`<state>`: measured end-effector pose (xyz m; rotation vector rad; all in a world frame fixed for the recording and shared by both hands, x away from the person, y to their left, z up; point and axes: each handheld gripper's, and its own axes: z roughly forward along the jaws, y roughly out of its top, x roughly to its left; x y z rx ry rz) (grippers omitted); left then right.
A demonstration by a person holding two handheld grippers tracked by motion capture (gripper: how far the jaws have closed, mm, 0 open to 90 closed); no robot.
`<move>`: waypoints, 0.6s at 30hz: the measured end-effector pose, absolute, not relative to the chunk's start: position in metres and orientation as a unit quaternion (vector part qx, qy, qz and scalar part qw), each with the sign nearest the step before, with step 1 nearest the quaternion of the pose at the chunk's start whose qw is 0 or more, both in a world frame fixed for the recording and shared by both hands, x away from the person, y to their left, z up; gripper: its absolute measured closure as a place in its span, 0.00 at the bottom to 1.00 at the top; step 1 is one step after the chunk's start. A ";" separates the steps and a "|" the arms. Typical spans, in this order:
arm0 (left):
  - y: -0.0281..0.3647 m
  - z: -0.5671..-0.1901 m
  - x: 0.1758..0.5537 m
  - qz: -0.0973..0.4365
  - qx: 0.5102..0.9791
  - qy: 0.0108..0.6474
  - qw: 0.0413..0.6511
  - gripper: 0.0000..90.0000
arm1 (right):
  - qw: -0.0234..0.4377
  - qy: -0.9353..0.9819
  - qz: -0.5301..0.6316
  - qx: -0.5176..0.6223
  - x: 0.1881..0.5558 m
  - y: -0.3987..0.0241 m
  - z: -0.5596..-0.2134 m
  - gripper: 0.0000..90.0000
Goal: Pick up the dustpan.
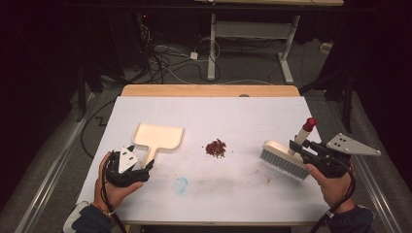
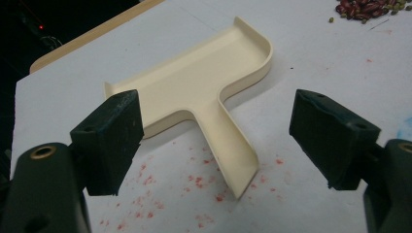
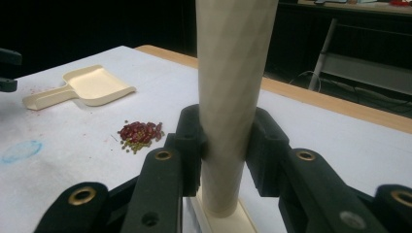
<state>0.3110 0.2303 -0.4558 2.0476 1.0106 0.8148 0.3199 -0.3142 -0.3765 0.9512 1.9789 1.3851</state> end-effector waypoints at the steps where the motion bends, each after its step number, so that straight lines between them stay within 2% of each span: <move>1: 0.230 -0.456 0.311 0.315 0.791 0.390 0.351 0.22 | 0.268 0.734 0.514 0.353 0.320 -0.314 -0.377 0.78; 11: 0.230 -0.455 0.309 0.314 0.794 0.392 0.343 0.22 | 0.274 0.735 0.513 0.348 0.317 -0.311 -0.374 0.78; 18: 0.236 -0.450 0.307 0.298 0.790 0.417 0.337 0.23 | 0.274 0.738 0.510 0.347 0.316 -0.310 -0.375 0.78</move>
